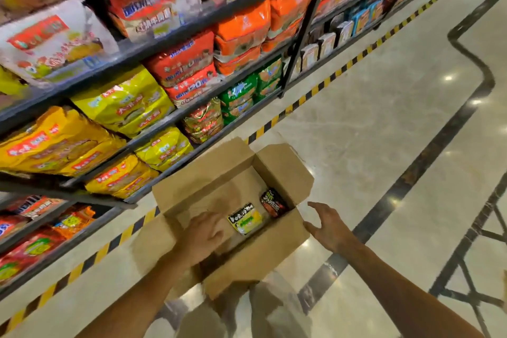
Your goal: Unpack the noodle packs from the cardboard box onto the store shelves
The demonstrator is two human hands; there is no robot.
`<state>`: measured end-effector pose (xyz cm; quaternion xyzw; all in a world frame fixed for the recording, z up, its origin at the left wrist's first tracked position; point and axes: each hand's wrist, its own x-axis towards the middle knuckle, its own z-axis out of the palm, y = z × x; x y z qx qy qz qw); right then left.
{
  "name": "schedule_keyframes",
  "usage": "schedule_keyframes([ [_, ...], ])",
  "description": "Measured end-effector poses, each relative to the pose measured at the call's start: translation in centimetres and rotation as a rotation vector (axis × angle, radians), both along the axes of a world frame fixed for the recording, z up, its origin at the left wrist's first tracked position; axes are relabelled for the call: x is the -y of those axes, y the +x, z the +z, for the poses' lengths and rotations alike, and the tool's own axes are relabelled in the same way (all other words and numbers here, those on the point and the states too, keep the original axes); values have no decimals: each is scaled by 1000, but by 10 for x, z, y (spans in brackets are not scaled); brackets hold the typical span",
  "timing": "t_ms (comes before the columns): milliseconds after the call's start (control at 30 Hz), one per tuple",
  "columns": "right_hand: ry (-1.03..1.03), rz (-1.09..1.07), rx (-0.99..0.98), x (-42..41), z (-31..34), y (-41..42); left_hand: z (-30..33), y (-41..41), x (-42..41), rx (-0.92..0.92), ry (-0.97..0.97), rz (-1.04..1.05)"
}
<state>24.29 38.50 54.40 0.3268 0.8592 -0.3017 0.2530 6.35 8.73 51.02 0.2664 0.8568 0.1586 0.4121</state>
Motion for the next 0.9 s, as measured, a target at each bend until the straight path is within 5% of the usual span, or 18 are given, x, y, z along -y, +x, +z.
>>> schedule_keyframes([
  [333,-131,-20,97,-69,-244,-47,-220,6,-78,117,0,226],
  [567,-158,-10,206,-79,-403,-60,-380,13,-77,164,-94,162],
  [900,30,108,351,-55,-539,-86,-490,30,-60,198,-131,196],
])
